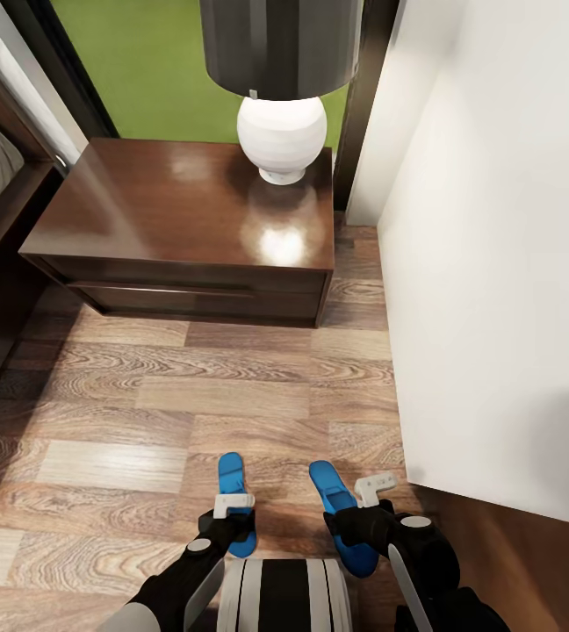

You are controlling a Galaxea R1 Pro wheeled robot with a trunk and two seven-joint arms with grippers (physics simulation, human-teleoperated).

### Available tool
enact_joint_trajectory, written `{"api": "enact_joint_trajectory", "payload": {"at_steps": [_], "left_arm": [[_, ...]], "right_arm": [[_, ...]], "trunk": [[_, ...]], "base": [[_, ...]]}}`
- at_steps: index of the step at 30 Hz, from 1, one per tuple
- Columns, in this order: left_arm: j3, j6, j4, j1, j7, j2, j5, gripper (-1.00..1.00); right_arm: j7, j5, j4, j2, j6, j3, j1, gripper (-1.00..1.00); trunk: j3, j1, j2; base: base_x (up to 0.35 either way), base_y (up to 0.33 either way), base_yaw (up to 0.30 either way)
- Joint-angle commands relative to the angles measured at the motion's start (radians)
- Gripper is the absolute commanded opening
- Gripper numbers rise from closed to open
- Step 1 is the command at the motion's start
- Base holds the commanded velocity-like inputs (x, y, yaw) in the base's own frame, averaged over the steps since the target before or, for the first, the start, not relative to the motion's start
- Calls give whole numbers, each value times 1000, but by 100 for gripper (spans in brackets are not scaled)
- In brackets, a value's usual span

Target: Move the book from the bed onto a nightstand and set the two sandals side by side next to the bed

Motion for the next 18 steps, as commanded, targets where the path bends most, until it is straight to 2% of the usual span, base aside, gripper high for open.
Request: {"api": "enact_joint_trajectory", "payload": {"at_steps": [1,2,3,18], "left_arm": [[-8,-2,0,-1,8,1,9,100],[-8,-2,-1,-1,8,1,9,100],[-8,-2,-1,-1,8,1,9,-100],[-9,-3,-1,1,8,2,9,-100]], "right_arm": [[4,1,-1,0,5,-1,0,-100],[4,1,-1,0,5,-1,0,-100],[4,1,-1,0,5,-1,0,-100],[4,1,-1,0,5,-1,-1,-100]], "trunk": [[0,0,0],[0,0,0],[0,0,0],[0,0,0]], "base": [[0,0,0],[0,0,0],[0,0,0],[0,0,0]]}}
